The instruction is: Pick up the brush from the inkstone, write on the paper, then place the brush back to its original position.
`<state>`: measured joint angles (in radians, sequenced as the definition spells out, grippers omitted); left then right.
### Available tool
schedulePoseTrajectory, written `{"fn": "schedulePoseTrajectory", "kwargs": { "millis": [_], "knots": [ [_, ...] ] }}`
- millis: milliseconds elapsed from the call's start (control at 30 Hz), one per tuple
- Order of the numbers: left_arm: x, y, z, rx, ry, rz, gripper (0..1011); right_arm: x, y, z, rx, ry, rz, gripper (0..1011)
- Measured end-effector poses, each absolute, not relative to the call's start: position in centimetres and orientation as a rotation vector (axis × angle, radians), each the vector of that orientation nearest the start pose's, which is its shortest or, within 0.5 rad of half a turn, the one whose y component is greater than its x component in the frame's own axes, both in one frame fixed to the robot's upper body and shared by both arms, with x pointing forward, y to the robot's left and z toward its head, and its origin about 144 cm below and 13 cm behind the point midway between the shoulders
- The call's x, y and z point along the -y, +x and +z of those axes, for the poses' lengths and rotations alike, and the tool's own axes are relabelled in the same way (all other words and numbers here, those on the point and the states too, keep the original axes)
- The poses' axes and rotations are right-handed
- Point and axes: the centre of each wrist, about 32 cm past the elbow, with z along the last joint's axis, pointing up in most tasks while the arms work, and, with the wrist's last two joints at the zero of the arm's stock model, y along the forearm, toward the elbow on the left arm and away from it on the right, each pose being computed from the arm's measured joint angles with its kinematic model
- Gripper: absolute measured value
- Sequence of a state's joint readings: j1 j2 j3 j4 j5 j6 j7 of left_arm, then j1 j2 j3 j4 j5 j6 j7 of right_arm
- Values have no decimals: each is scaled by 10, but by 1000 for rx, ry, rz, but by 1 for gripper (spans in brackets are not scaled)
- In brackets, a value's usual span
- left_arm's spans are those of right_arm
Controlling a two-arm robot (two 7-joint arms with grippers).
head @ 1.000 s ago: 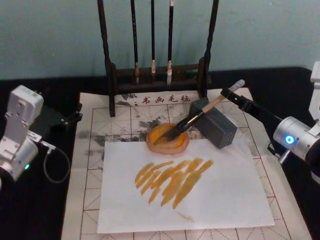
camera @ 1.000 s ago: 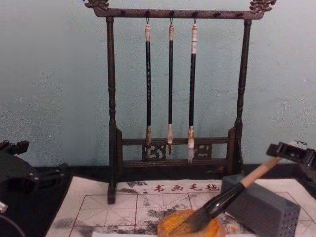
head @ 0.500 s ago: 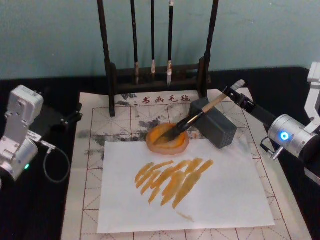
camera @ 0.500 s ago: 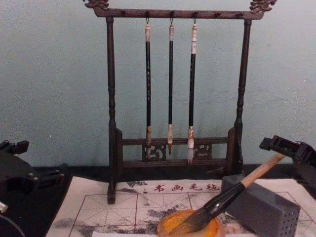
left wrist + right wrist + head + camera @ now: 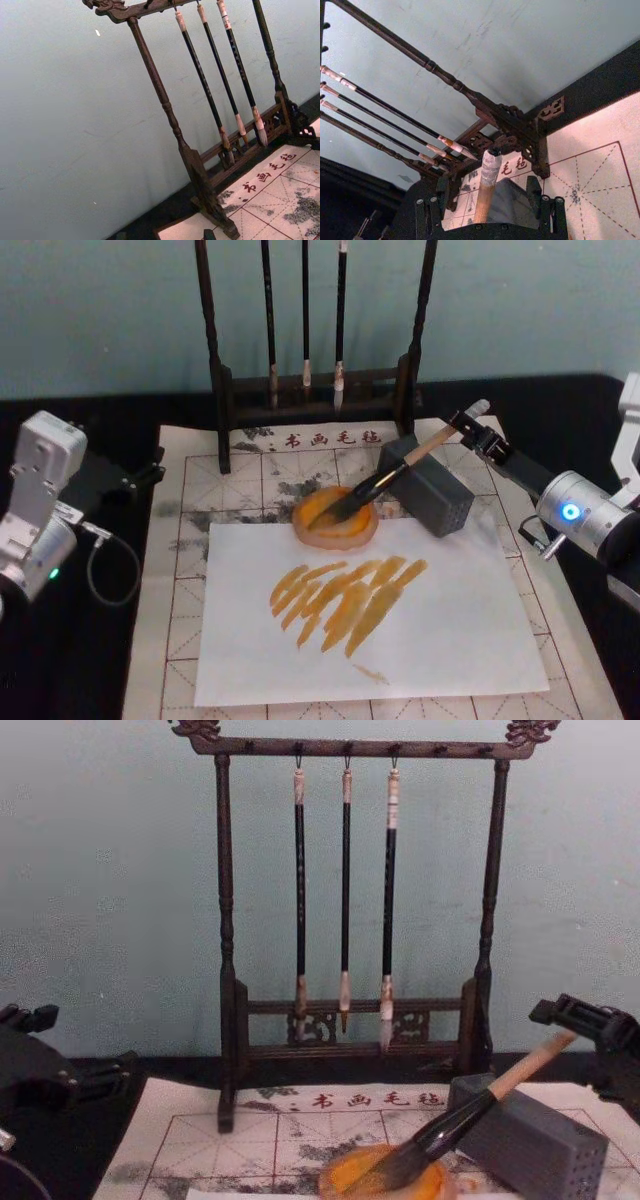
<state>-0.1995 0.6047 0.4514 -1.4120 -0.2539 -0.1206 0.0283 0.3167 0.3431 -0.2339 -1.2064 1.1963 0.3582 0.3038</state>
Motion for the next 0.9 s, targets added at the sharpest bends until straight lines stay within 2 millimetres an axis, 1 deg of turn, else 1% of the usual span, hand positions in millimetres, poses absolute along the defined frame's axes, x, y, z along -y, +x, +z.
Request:
{"fn": "schedulePoseTrajectory", "kwargs": {
  "millis": [900],
  "knots": [
    [-310,489,1140,285,304,1248,1001,297,539,1140,-882,366,-995,1002]
  ]
}}
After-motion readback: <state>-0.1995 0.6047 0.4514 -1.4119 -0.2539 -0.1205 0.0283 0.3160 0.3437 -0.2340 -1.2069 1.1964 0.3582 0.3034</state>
